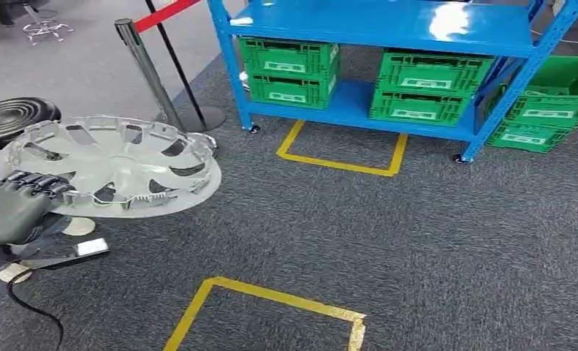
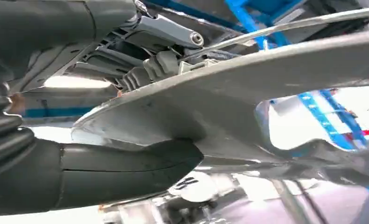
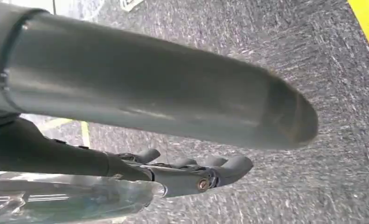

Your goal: Take the parts from the cabinet and place them on the table.

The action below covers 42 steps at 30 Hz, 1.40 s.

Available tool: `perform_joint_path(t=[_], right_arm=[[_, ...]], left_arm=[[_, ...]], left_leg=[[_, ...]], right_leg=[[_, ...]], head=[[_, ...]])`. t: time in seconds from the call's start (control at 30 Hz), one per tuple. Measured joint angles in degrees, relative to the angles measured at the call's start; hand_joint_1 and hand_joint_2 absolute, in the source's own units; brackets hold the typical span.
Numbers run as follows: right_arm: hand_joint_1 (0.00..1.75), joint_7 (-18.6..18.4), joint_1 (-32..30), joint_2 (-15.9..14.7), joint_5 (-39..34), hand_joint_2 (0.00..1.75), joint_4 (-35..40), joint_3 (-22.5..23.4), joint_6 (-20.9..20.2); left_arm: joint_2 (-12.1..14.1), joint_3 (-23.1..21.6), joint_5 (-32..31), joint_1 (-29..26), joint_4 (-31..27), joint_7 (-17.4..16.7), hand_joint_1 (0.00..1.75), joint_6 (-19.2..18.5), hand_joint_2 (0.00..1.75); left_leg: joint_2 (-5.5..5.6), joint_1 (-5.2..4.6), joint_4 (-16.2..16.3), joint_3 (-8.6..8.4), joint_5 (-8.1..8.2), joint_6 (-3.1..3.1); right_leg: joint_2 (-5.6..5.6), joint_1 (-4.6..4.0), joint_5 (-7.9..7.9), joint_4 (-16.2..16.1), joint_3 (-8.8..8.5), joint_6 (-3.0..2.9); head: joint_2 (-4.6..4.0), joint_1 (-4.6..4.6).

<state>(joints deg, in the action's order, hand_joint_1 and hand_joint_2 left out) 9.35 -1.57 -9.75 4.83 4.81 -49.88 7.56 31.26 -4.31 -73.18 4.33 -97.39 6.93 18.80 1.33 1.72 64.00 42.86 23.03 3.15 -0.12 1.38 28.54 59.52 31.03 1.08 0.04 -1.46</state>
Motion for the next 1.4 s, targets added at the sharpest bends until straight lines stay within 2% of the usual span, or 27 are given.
perform_joint_path(t=[0.07, 0.1, 0.2, 0.23, 0.27, 0.4, 0.43, 0.5, 0.57, 0.6, 0.63, 0.7, 0.73, 0.77, 0.83, 0.9, 0.93, 0.97, 1.0, 1.07, 1.1, 1.13, 1.2, 1.23, 1.27, 1.33, 1.4], right_arm=[[0.0, 0.0, -0.35, 0.0, 0.0, 0.0, 0.0, -0.07, 0.04], [0.0, 0.0, -0.45, 0.0, 0.0, 0.0, 0.0, -0.09, 0.04], [0.0, 0.04, -0.33, 0.0, 0.02, 0.0, 0.0, -0.2, 0.07], [0.0, 0.07, -0.29, 0.0, 0.04, 0.0, 0.0, -0.26, 0.07], [0.0, 0.07, -0.31, -0.15, 0.07, 0.0, 0.0, -0.33, 0.09], [0.0, 0.09, -0.23, -0.15, 0.11, 0.0, 0.02, -0.46, 0.09], [0.0, 0.11, -0.06, -0.13, 0.13, 0.0, 0.07, -0.5, 0.09], [0.0, 0.11, -0.1, -0.13, 0.11, 0.0, 0.07, -0.5, 0.09], [0.0, 0.07, -0.31, -0.13, 0.11, 0.0, 0.07, -0.5, 0.07], [0.0, 0.07, -0.44, -0.13, 0.11, 0.0, 0.07, -0.52, 0.07], [0.0, 0.07, -0.5, -0.13, 0.11, 0.0, 0.07, -0.55, 0.04], [0.0, 0.09, -0.4, -0.13, 0.11, 0.0, 0.07, -0.61, 0.07], [0.0, 0.09, -0.33, -0.15, 0.11, 0.0, 0.07, -0.61, 0.07], [0.0, 0.09, -0.35, -0.31, 0.11, 0.0, 0.07, -0.65, 0.11], [0.0, 0.09, -0.4, -0.26, 0.11, 0.0, 0.07, -0.68, 0.22], [0.0, 0.0, -0.35, -0.26, 0.09, 0.0, 0.09, -0.7, 0.28], [0.0, 0.0, -0.27, 0.07, 0.11, 0.0, 0.13, -0.7, 0.26], [0.0, 0.0, -0.35, -0.02, 0.09, 0.0, 0.13, -0.7, 0.37], [0.0, 0.0, -0.48, -0.02, 0.09, 0.0, 0.13, -0.7, 0.44], [0.0, 0.0, -0.83, 0.02, 0.09, 0.0, 0.13, -0.72, 0.44], [0.0, 0.0, -0.88, 0.04, 0.09, 0.0, 0.13, -0.72, 0.42], [0.0, -0.04, -0.83, 0.11, 0.09, 0.0, 0.13, -0.72, 0.42], [0.0, -0.24, -0.69, 0.41, 0.09, 0.0, 0.13, -0.72, 0.33], [0.0, -0.33, -0.64, 0.55, 0.09, 0.0, 0.13, -0.72, 0.2], [0.0, -0.42, -0.66, 0.39, 0.09, 0.0, 0.11, -0.72, 0.15], [0.0, -0.55, -0.66, 0.59, 0.07, 0.0, 0.11, -0.74, -0.02], [0.0, -0.79, -0.38, 0.9, 0.07, 0.0, 0.13, -0.74, -0.02]], left_arm=[[-0.09, 0.0, 0.0, -0.12, 0.04, 0.02, 1.75, 0.04, 1.75], [-0.13, 0.0, 0.0, -0.12, 0.04, 0.0, 1.75, 0.04, 1.75], [-0.11, 0.22, 0.0, -0.14, 0.07, 0.0, 1.75, 0.06, 1.75], [-0.11, 0.37, 0.0, -0.12, 0.07, 0.0, 1.75, 0.09, 1.75], [-0.13, 0.48, 0.0, 0.08, 0.07, 0.0, 1.75, 0.09, 1.75], [-0.09, 0.7, -0.02, -0.39, 0.09, 0.04, 1.75, 0.13, 1.75], [-0.04, 0.81, -0.02, -0.56, 0.09, 0.04, 1.75, 0.13, 1.75], [-0.04, 0.9, -0.04, -0.42, 0.09, 0.04, 1.75, 0.13, 1.75], [-0.2, 0.9, -0.04, -0.46, 0.09, 0.04, 1.75, 0.13, 1.75], [-0.22, 0.9, -0.04, -0.5, 0.11, 0.04, 1.75, 0.13, 1.75], [-0.22, 0.9, -0.04, -0.54, 0.13, 0.04, 1.75, 0.13, 1.75], [-0.22, 0.9, -0.04, -0.6, 0.2, 0.04, 1.75, 0.13, 1.75], [-0.22, 0.9, -0.04, -0.59, 0.2, 0.04, 1.75, 0.13, 1.75], [-0.28, 0.9, -0.04, -0.61, 0.22, 0.04, 1.75, 0.15, 1.75], [-0.26, 0.96, -0.02, -0.86, 0.22, 0.04, 1.75, 0.24, 1.75], [0.13, 1.29, 0.09, -1.51, 0.22, 0.04, 1.75, 0.31, 1.75], [0.35, 1.42, 0.13, -2.02, 0.22, 0.07, 1.75, 0.31, 1.75], [0.59, 1.62, 0.17, -2.1, 0.22, 0.09, 1.75, 0.35, 1.75], [0.59, 1.64, 0.2, -2.06, 0.22, 0.09, 1.75, 0.35, 1.75], [0.52, 1.64, 0.24, -2.11, 0.24, 0.09, 1.75, 0.39, 1.75], [0.52, 1.68, 0.26, -2.16, 0.24, 0.09, 1.75, 0.44, 1.75], [0.52, 1.79, 0.39, -2.39, 0.26, 0.09, 1.75, 0.46, 1.75], [0.61, 2.08, 0.7, -3.04, 0.28, 0.09, 1.75, 0.52, 1.75], [0.77, 2.23, 0.85, -3.37, 0.28, 0.24, 1.75, 0.66, 1.75], [0.76, 2.47, 1.09, -3.55, 0.33, 0.39, 1.75, 0.72, 1.75], [0.92, 2.8, 1.33, -4.11, 0.37, 0.48, 1.75, 1.14, 1.75], [1.09, 3.26, 1.53, -4.7, 0.57, 0.57, 1.75, 1.29, 1.75]], left_leg=[[-0.58, -0.03, 9.04, 3.14, 3.86, -0.28], [-0.62, -0.07, 9.94, 3.07, 3.9, -0.41], [-1.84, -0.45, 0.39, -3.42, -0.3, -1.26], [-4.0, -0.76, -4.0, -6.23, -1.36, -1.55], [-7.02, -1.92, -5.98, -7.06, -0.13, -1.42], [-3.48, -1.55, -6.18, -6.62, -0.36, -2.44], [-2.89, -1.24, -6.37, -6.73, -0.52, -2.79], [-1.57, -1.29, -6.36, -6.55, -0.61, -3.55], [0.07, -1.52, -6.35, -6.36, -0.72, -3.85], [0.96, -1.68, -6.35, -6.32, -0.8, -3.97], [1.81, -1.81, -6.34, -6.32, -0.87, -4.04], [3.59, -2.07, -6.33, -6.33, -1.1, -4.06], [4.35, -2.03, -6.33, -6.31, -1.24, -4.01], [4.97, -2.08, -6.24, -6.16, -1.4, -3.8], [6.23, -1.78, -6.28, -5.74, -1.72, -3.16], [7.97, -1.58, -6.6, -5.45, -2.29, -2.27], [6.5, -1.57, -6.13, -5.15, -2.08, -2.26], [2.87, -1.97, -4.77, -4.42, -0.57, -1.77], [0.84, -1.74, -1.31, -2.77, 1.84, -1.26], [-0.58, -1.05, 7.77, 1.33, 5.89, -0.44], [-0.72, -0.72, 10.4, 2.51, 6.45, -0.07], [-0.78, -0.5, 10.12, 2.21, 5.57, 0.27], [-1.49, -0.1, 3.32, -1.68, 1.74, 0.97], [-2.75, 0.1, -1.93, -4.79, -0.41, 1.37], [-6.19, 0.11, -5.65, -6.96, -0.79, 1.9], [-4.62, -0.26, -6.24, -6.94, -0.29, -0.43], [-3.34, -0.43, -6.23, -6.78, -0.08, -1.21]], right_leg=[[-1.46, -0.34, -0.1, 0.03, 0.32, -0.13], [-2.21, -0.48, -0.09, 0.03, 0.35, -0.14], [-4.24, -0.63, 0.03, 0.02, 0.25, -0.01], [-4.84, -0.72, 0.17, 0.02, 0.07, 0.2], [-5.39, -1.34, 0.49, 0.19, 0.11, 0.65], [-8.27, -1.57, 0.86, -0.84, -1.11, 1.63], [-6.24, -1.25, 1.54, -0.16, -0.72, 2.16], [-1.2, -1.29, 5.71, 6.76, 2.26, 2.09], [-0.01, -1.52, 9.35, 15.82, 6.75, 1.83], [0.04, -1.61, 9.34, 17.56, 7.86, 1.66], [0.06, -1.71, 7.97, 16.61, 7.67, 1.36], [1.04, -1.97, 2.5, 7.58, 3.71, 0.44], [3.37, -2.05, 0.17, 2.49, 1.26, -0.22], [6.84, -1.85, 0.62, 0.09, 0.28, -0.93], [4.96, -2.17, 0.28, -0.5, 0.14, -0.47], [3.63, -2.31, -0.13, -0.86, -0.52, -1.07], [2.66, -1.72, -0.79, -1.52, -0.72, -1.25], [2.14, -1.69, -1.05, -1.89, -0.86, -1.57], [1.25, -1.68, -1.16, -2.03, -0.88, -1.7], [-0.59, -1.63, -1.12, -2.02, -0.77, -1.66], [-1.52, -1.52, -1.02, -2.02, -0.78, -1.54], [-2.3, -1.33, -0.89, -2.0, -0.84, -1.33], [-3.76, -0.78, -0.49, -1.93, -1.13, -0.7], [-4.48, -0.53, -0.16, -1.83, -1.4, -0.18], [-5.06, -0.96, 0.25, -1.69, -1.5, 0.45], [-6.13, -1.29, 0.89, -1.58, -1.4, 1.24], [-7.49, -1.21, 1.04, -2.23, -2.41, 1.65]], head=[[0.0, 0.04], [0.0, 0.02], [0.0, 0.0], [0.0, 0.02], [0.0, -0.22], [-0.02, 0.0], [0.0, 0.11], [0.0, 0.26], [0.0, 0.31], [0.0, 0.26], [0.0, 0.28], [0.0, 0.26], [0.0, 0.28], [0.0, 0.15], [0.0, 0.22], [0.0, 0.28], [0.0, 0.22], [0.0, -0.09], [0.0, -0.37], [0.0, -0.39], [0.0, -0.28], [0.0, -0.35], [0.0, -0.33], [-0.02, -0.37], [0.0, -0.57], [0.0, -0.32], [0.0, -0.28]])
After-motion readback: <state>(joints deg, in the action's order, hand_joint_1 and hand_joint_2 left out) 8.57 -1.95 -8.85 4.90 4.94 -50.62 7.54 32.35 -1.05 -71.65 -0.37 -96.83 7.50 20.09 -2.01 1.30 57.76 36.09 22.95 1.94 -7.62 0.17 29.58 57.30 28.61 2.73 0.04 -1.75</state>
